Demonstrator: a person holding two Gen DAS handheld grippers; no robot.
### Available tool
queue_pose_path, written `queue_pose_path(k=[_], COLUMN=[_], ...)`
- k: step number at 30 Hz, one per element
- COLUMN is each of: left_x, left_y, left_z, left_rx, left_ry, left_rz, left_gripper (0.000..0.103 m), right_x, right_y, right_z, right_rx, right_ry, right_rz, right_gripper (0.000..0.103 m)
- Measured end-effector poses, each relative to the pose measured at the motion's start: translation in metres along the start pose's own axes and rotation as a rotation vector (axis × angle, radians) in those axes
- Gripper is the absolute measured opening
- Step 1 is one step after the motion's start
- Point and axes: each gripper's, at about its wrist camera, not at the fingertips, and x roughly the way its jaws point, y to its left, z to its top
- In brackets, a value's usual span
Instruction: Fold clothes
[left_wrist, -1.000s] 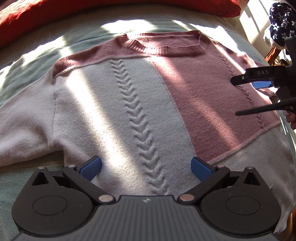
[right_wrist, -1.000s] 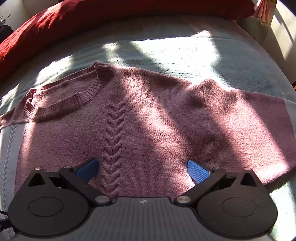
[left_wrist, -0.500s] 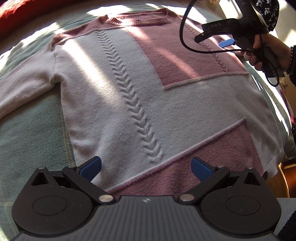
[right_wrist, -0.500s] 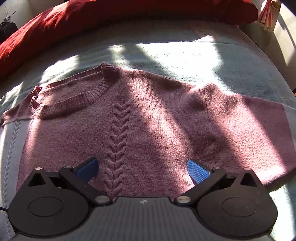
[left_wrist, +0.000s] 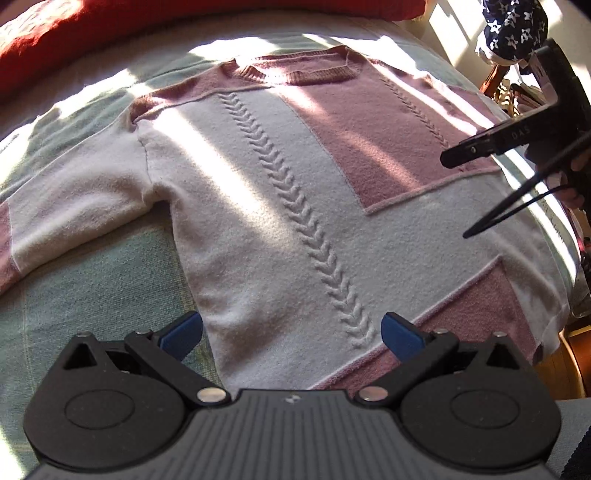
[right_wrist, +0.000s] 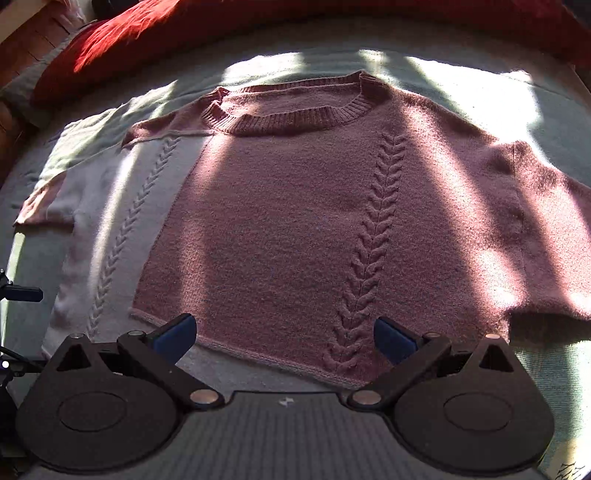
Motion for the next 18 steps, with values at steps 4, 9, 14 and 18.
queue_pose_path(k=[4, 9, 14, 18], left_x=[0.024, 0.048, 0.022, 0.021], left_y=[0.014, 0.030, 0.052, 0.083], left_z=[0.041, 0.059, 0.050, 0.054], left_rx=[-0.001, -0.094, -0.254, -0.337], left_ry=[-0.115, -0.108, -0.159, -0.200], left_rz=[0.001, -0.039, -0.076, -0.026], left_gripper=[0.102, 0.102, 0.102, 0.102], right_x=[0.009, 0.022, 0.025, 0.028], right_y=[0.034, 0.049, 0.049, 0.054], right_z=[-0.022, -0.039, -0.045, -0.046], right_rx=[-0.109, -0.152, -0.143, -0.157], right_ry=[0.057, 0.036, 0.002, 0.000], right_rz=[0.062, 0.020, 0.009, -0.020], right_gripper=[0.103, 0.103, 0.103, 0.103])
